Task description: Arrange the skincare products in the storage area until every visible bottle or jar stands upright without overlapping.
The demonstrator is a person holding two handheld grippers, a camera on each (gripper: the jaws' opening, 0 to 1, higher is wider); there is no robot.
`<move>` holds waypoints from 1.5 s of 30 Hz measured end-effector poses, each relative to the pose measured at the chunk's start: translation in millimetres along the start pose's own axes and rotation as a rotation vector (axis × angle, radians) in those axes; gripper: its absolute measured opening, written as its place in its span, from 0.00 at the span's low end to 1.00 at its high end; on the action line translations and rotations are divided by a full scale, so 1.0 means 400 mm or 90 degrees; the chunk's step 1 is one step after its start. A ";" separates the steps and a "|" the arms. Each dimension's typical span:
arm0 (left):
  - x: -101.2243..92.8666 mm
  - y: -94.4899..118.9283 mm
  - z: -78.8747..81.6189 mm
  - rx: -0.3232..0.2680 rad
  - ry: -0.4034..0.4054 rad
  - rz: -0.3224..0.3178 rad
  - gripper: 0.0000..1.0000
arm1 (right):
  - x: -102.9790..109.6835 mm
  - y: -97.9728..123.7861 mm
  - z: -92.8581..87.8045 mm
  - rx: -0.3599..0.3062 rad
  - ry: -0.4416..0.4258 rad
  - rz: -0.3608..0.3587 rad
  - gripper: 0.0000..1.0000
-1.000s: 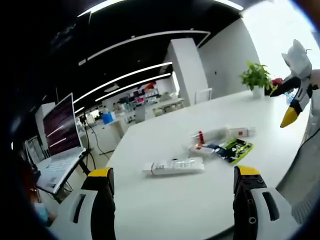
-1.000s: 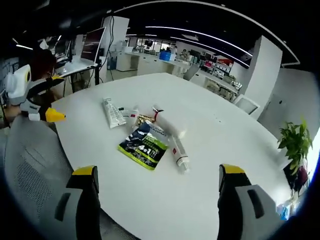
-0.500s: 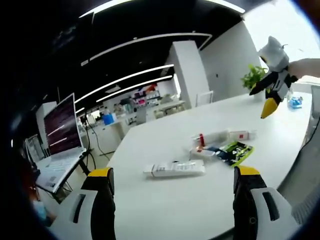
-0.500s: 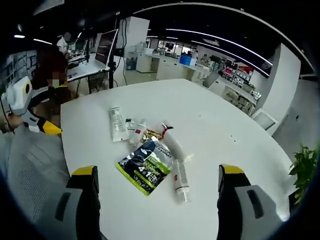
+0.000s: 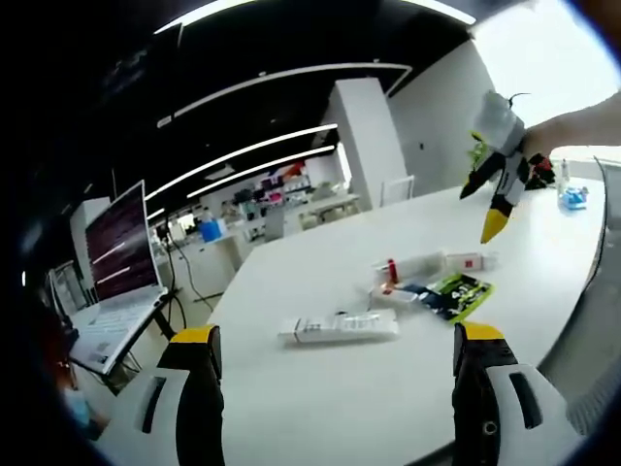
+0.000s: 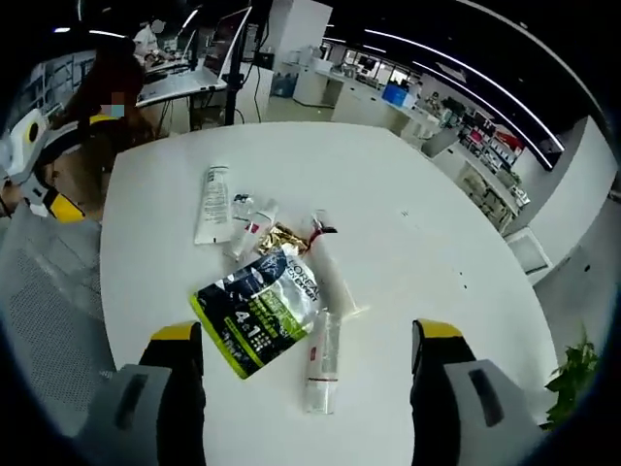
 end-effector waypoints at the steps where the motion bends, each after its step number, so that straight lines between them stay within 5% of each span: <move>1: 0.000 0.000 0.000 0.000 0.000 0.000 0.97 | -0.005 -0.006 0.004 -0.001 0.002 0.000 0.85; 29: -0.001 -0.003 0.003 0.011 0.005 -0.004 0.97 | -0.123 -0.182 0.102 0.068 0.035 0.053 0.63; 45: 0.001 -0.004 0.002 0.016 0.000 -0.004 0.97 | -0.144 -0.302 0.153 0.159 0.094 0.136 0.47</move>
Point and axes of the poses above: the point that each gripper's makers call its tool centre point, and the gripper's own axes: y roughly backward along the fingers, x roughly to its left, z roughly out of its top, the point moved 10 cm from there along y, roughly backward along the fingers, and after that the axes turned 15 degrees about x, right-handed, at the moved point
